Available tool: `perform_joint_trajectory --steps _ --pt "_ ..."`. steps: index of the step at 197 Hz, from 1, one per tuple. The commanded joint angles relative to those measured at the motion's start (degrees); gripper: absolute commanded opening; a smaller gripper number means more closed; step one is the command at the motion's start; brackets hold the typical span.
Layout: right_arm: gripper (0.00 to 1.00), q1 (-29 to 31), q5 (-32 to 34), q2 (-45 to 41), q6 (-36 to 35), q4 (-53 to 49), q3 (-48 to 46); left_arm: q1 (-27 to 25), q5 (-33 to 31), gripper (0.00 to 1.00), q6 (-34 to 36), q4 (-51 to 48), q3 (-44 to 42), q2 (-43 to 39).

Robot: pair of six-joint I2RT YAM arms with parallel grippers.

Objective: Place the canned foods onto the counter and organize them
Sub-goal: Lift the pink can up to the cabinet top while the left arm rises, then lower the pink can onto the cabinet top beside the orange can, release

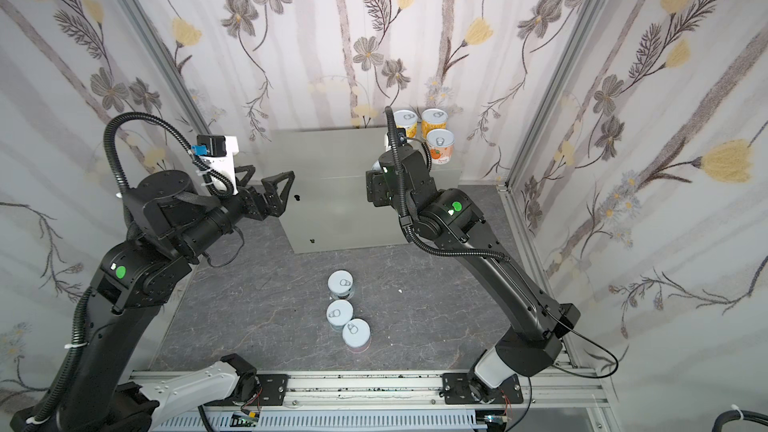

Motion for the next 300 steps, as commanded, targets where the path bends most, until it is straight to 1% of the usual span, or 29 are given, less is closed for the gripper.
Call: perform_joint_trajectory --steps 1,22,65,102,146,171,204,230,235,264,300 --pt "0.66 -1.41 1.72 2.12 -1.33 1.19 3.56 0.01 -0.57 1.0 2.34 -0.17 1.16 0.62" --pt "0.66 -3.46 1.44 4.32 -1.41 -0.04 6.79 0.12 -0.59 1.0 3.21 -0.83 2.37 1.56" --pt "0.67 -7.71 -1.9 8.28 -2.82 -0.58 10.63 0.34 0.1 1.0 3.91 -0.43 4.36 3.68" --pt "0.68 -10.13 -4.35 11.67 -3.62 -0.64 13.97 0.67 0.66 1.0 4.24 0.18 5.52 5.33" --pt "0.7 -11.72 -6.52 14.42 -3.61 -0.75 15.43 1.58 1.85 1.0 4.53 0.91 6.3 6.78" --pt "0.73 -12.11 -7.09 15.92 -3.79 -0.86 17.02 2.39 3.26 1.0 4.25 1.41 6.31 7.66" --pt "0.74 -12.66 -7.36 17.45 -3.87 -0.94 18.42 3.37 4.77 1.0 4.3 2.11 6.38 8.97" --pt "0.76 -13.18 -7.79 18.48 -3.87 -0.94 19.21 4.82 6.41 1.0 4.14 2.64 6.76 9.09" --pt "0.77 -13.39 -8.02 18.69 -3.78 -0.97 19.44 5.1 6.75 1.0 4.02 2.84 6.75 10.41" --pt "0.8 -13.88 -8.59 20.0 -3.87 -0.95 20.87 6.64 8.31 1.0 3.47 3.93 6.56 11.19" --pt "0.81 -14.76 -9.87 21.58 -3.96 -0.55 23.27 7.71 11.55 1.0 3.79 4.76 7.1 12.93"
